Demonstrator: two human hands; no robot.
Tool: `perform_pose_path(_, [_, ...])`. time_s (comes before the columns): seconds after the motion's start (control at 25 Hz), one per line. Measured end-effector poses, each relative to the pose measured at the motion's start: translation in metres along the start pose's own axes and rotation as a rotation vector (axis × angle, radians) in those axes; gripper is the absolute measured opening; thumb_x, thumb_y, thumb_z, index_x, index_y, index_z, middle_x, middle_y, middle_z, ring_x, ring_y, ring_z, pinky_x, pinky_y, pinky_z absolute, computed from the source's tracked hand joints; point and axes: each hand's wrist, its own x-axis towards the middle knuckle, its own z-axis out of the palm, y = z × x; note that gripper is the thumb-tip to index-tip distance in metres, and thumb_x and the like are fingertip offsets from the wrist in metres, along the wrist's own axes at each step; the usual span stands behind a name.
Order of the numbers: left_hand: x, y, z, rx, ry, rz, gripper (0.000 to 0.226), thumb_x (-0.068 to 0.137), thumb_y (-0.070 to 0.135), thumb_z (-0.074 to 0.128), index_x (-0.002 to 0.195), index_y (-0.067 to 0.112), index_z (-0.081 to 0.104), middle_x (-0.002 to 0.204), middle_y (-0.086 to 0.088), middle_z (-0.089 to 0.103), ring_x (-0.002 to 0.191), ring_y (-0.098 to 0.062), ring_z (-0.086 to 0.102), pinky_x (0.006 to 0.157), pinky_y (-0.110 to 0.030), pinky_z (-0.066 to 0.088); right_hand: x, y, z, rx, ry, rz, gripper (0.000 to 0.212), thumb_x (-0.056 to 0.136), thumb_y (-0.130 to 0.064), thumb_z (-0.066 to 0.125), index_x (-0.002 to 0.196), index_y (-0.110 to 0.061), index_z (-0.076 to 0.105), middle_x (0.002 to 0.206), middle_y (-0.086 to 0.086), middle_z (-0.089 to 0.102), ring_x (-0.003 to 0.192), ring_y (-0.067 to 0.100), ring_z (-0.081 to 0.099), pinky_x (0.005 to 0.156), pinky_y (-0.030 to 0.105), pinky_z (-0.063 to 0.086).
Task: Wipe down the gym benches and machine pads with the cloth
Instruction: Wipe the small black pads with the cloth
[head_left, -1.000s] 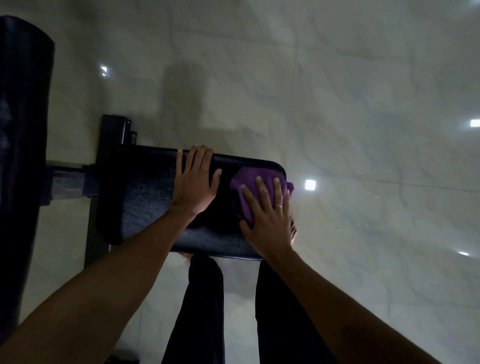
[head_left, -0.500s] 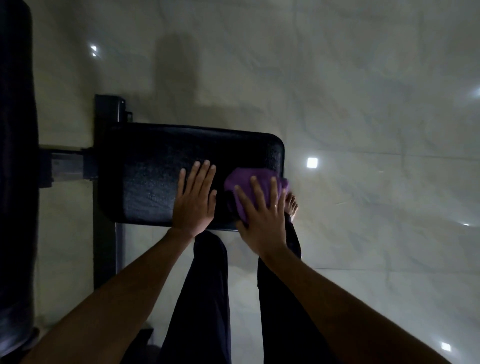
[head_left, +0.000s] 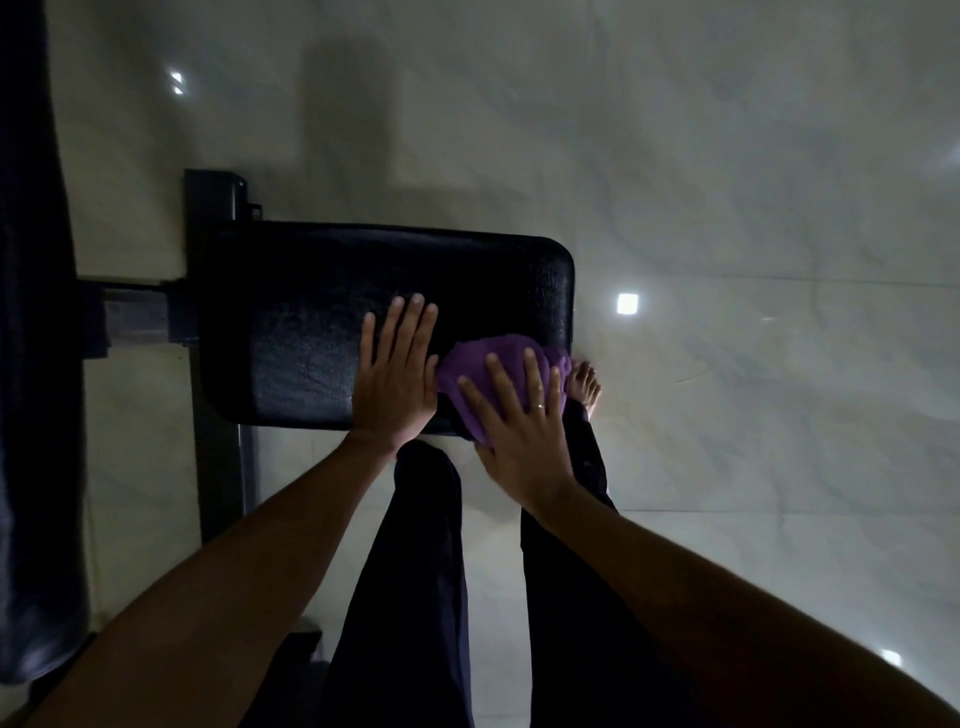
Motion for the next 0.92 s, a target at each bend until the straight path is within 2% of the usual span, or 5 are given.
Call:
perform_pose_path(0.2, [0.001,0.002,-0.002,-0.014,0.010,-0.007,0.059,0.103,0.028,0.034,0.158,0.010,0.027,0.166,-0.009,0.022,0.154,-0.027,0.016,0.124,-0.055,0.013,-0.025,0.066,-0.001,-0.103,0.017,-0.442,0.085,0.087,-0.034,0.076,0.158,-0.033,0.030,0.167,0.011,0.025,0.153,0.045,0.017,0.120,0.067,0.018])
perform_pose_path(0.4, [0.000,0.000,-0.001,-0.001,-0.004,0.008,0.059,0.103,0.029,0.033,0.158,0.010,0.026,0.166,-0.009,0.021,0.154,-0.028,0.015,0.123,-0.055,0.014,-0.005,0.029,-0.001,-0.134,-0.109,-0.438,0.102,0.072,-0.030,0.087,0.157,-0.036,0.030,0.166,0.011,0.027,0.151,0.048,0.017,0.119,0.070,0.012])
perform_pose_path(0.52, [0.001,0.001,-0.002,-0.004,0.006,-0.002,0.058,0.103,0.030,0.032,0.158,0.009,0.027,0.166,-0.009,0.022,0.154,-0.028,0.017,0.123,-0.056,0.015,-0.005,0.045,-0.003,-0.132,-0.092,-0.475,0.101,0.078,-0.027,0.084,0.159,-0.036,0.025,0.167,0.010,0.025,0.152,0.046,0.018,0.121,0.067,0.014])
perform_pose_path(0.72, [0.001,0.003,-0.001,0.013,0.019,-0.016,0.058,0.102,0.029,0.035,0.157,0.010,0.029,0.165,-0.009,0.024,0.154,-0.027,0.017,0.123,-0.055,0.015,-0.033,0.059,-0.002,0.212,0.052,0.091,0.085,0.085,-0.050,0.078,0.155,-0.029,0.035,0.166,0.014,0.022,0.153,0.045,0.009,0.115,0.069,0.029])
perform_pose_path(0.92, [0.000,0.003,0.001,0.027,0.034,-0.005,0.059,0.103,0.029,0.034,0.157,0.009,0.027,0.165,-0.011,0.024,0.154,-0.028,0.017,0.123,-0.056,0.015,0.025,0.031,-0.031,0.576,0.070,0.625,0.090,0.083,-0.038,0.077,0.159,-0.033,0.029,0.168,0.004,0.010,0.149,0.039,0.026,0.101,0.037,0.029])
